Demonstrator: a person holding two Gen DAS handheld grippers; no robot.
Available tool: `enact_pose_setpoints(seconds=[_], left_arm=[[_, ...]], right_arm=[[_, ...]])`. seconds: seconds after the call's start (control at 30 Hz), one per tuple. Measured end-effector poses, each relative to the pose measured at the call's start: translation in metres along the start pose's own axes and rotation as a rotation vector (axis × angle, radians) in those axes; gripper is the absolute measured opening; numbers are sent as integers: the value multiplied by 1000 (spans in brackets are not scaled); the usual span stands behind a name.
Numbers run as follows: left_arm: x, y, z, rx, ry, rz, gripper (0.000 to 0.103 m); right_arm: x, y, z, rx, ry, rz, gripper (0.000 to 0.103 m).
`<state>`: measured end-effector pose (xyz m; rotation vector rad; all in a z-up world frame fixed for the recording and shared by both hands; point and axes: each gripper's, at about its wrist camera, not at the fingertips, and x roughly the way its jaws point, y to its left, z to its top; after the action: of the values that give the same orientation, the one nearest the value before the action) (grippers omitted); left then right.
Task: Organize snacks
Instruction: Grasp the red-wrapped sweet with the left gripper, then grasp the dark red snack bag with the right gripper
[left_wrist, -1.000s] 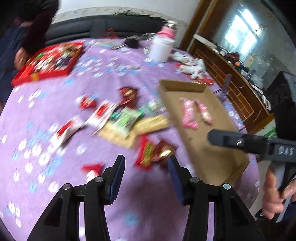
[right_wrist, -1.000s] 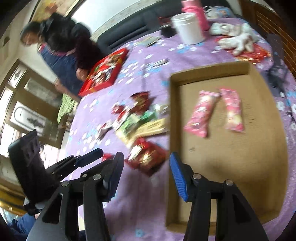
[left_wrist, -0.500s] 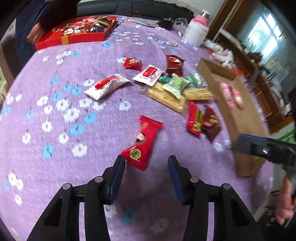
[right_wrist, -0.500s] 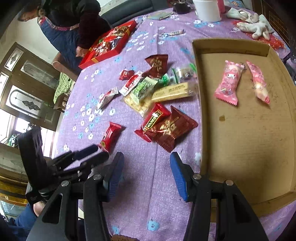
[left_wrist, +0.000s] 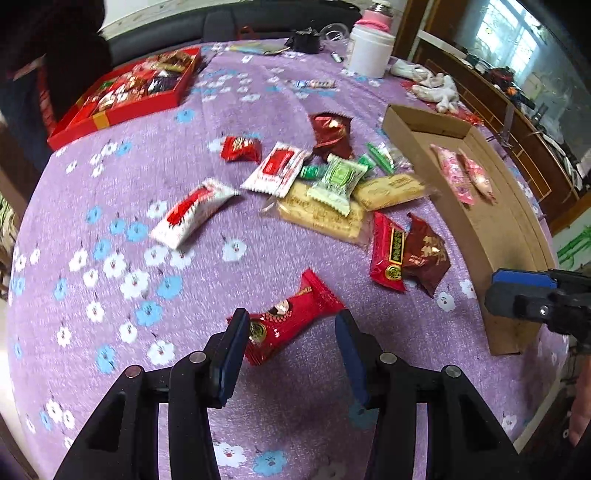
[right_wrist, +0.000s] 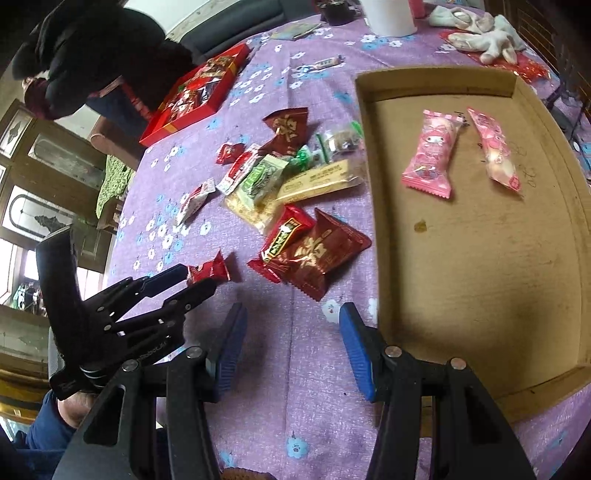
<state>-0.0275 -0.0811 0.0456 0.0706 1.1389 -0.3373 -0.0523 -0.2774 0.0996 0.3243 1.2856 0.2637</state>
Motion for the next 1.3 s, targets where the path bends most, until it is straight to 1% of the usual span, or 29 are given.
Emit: enact_pose_setpoints(seconds=[0.07,0.13,0.23,0.3,0.37,0.43,0.5,0.53,0.57,0.63,0.7,0.77,0.83,0.97,1.03,1.1,1.17,1.23,1.3], left_arm=[[-6,3,4,24,-19,-1,51],[-7,11,9,36,-30,-18,51],[2,14,18,64,-11,-90,51],[12,10,19,95,6,-84,51],[20,2,17,133,36,-93,51],[24,-5,11,173,41,-68,51],[29,-9,3,192,54,-53,50],[27,-9,0,194,34,-37,45],[26,-9,-4,191,26,-18,41],[23,-9,-8,186,10,2,23],[21,-5,-12,152,4,2,20],[20,-3,-15,132,2,8,19],[18,-2,-18,131,3,13,19],[18,-3,-21,121,-2,21,19],[18,-3,-22,115,-6,20,19],[18,-3,-21,117,-9,21,19],[18,-3,-21,118,-12,21,20],[19,-2,-20,115,-14,20,20],[19,-2,-19,115,-17,17,20]], right_arm=[[-2,-2,0,8,-5,-3,51],[-3,-3,0,11,-9,-4,51],[-3,-5,0,22,-7,-3,51],[-2,-5,-1,30,-4,-1,51],[-1,-5,0,31,-3,-1,51],[-1,-5,0,29,-5,-4,51],[-1,-5,2,32,-4,-4,51],[0,-5,4,37,-3,-4,51],[1,-6,6,44,-1,-1,51],[3,-6,12,57,4,2,51],[7,-6,21,77,13,-6,51],[12,-5,30,104,23,1,49],[20,-5,37,142,51,-25,47],[40,-12,43,249,120,-60,46],[49,-13,46,275,135,-89,46],[56,-12,47,275,141,-113,44],[60,-6,52,245,128,-155,42],[64,0,53,201,129,-176,37],[66,4,52,154,132,-175,28]])
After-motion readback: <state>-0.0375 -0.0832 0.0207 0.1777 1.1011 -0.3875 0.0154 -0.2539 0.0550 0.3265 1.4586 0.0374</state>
